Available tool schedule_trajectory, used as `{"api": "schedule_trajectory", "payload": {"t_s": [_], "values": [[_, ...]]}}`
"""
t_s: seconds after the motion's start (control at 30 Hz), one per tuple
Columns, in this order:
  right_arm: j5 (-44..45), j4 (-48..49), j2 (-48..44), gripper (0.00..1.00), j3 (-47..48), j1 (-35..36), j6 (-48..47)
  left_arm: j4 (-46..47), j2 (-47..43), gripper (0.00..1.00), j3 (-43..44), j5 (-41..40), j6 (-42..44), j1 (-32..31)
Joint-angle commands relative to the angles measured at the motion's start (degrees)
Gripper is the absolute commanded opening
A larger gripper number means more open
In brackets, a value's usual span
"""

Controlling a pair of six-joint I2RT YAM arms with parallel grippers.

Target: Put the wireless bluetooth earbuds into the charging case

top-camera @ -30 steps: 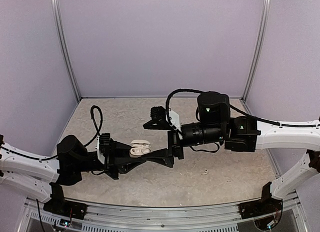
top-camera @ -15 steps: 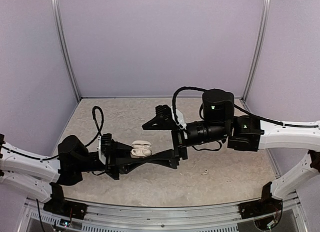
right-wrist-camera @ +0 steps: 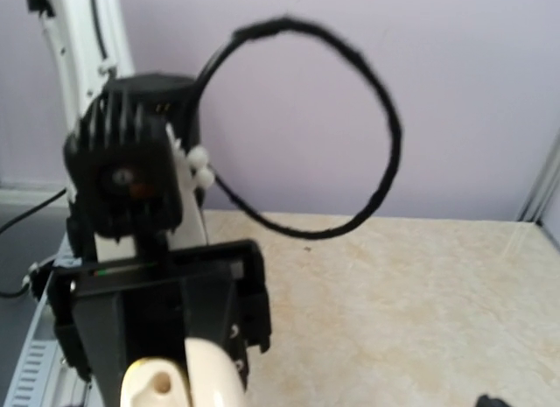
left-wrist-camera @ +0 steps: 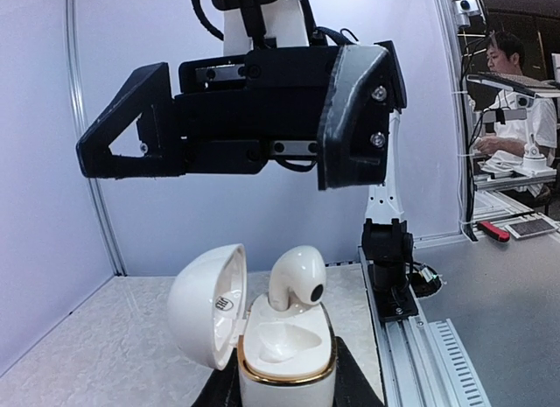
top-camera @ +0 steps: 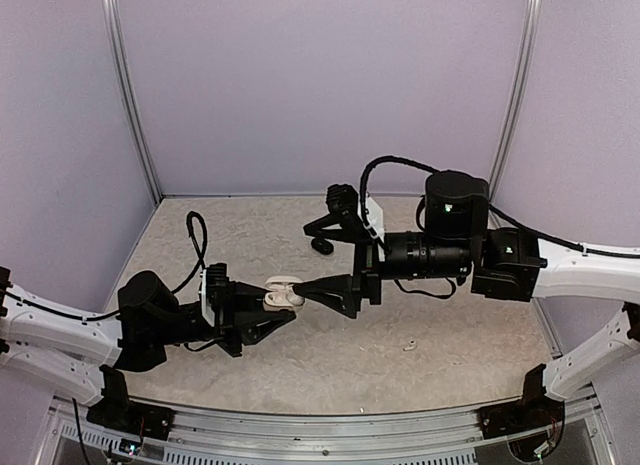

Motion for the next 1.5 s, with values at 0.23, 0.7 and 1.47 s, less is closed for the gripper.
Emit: {"api": "schedule_trajectory", "payload": {"t_s": [0.23,0.7,1.47], "values": [[3.70,-6.20,-0.32,0.94,0.34,3.53,-2.80,2.76,-0.17,0.07,1.63,-1.99,-2.22,1.38],[14.01,-4.42,0.43,0.94,1.53,3.93,-0.26,2.85,0.53,0.06,2.17,-1.20,-1.97,1.35],[17.86,-6.06,3.57,0.93,4.00,3.88,1.56,1.19,0.47,0.06,2.34,-0.91,0.34,0.03]]}}
